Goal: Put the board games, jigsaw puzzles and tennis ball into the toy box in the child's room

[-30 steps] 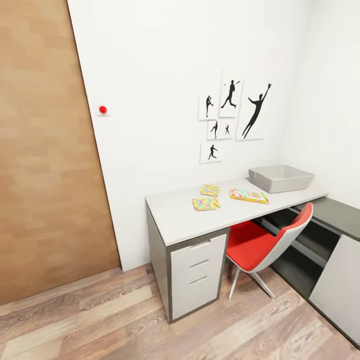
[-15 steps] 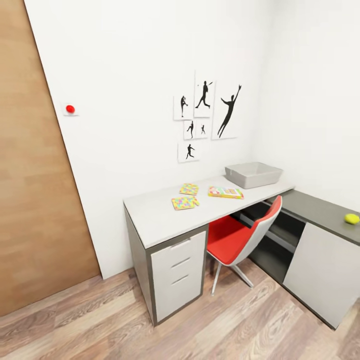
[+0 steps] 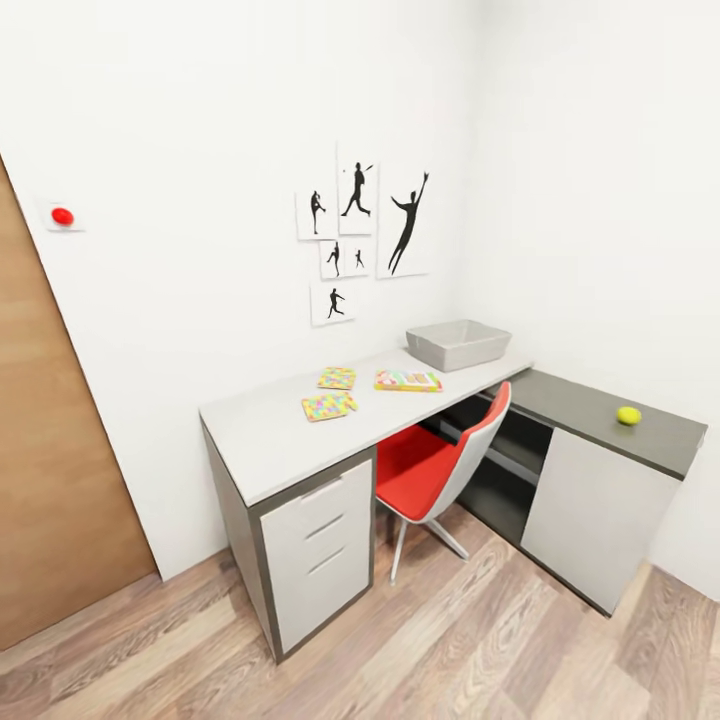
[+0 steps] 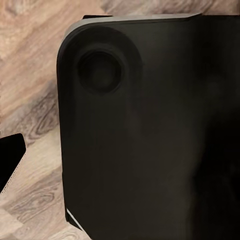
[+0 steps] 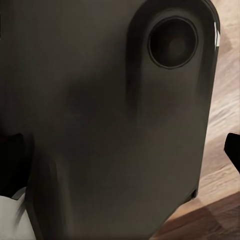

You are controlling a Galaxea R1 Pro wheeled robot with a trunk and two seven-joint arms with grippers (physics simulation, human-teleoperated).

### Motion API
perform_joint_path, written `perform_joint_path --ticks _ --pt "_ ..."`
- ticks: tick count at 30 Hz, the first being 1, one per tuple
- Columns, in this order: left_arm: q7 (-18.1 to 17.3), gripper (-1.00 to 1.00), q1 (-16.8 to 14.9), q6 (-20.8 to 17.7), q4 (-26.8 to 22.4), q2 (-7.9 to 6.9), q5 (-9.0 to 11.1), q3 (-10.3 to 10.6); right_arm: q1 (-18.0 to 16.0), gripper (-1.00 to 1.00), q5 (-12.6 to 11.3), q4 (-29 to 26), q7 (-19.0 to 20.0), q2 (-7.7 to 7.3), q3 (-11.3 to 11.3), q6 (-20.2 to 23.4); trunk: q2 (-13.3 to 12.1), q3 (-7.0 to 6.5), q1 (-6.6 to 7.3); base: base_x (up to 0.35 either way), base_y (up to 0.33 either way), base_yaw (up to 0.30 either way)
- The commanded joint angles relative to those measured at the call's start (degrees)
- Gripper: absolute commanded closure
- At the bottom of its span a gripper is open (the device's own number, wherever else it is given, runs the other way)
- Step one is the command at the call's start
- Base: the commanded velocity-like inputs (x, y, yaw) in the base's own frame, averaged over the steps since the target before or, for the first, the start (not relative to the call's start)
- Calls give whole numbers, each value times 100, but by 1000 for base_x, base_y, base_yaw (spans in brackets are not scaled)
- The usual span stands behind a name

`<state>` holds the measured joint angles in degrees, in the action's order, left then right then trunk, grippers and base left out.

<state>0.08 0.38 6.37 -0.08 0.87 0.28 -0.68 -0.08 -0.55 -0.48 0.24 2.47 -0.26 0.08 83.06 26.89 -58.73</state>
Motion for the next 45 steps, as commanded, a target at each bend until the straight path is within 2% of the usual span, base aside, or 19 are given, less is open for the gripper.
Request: perform_joint_path --ticks 1,3,45 --pt "1 -100 1 24 -1 2 4 -7 -1 -100 -6 -4 2 2 -2 1 2 4 0 0 0 -277" --pt "1 -100 1 26 -1 5 3 -9 -1 -100 -6 -4 2 4 -2 1 2 4 0 0 0 -277" --pt "1 -100 0 21 -1 -52 -18 14 -1 -100 -11 0 3 -26 -9 1 -1682 -750 922 0 0 -277"
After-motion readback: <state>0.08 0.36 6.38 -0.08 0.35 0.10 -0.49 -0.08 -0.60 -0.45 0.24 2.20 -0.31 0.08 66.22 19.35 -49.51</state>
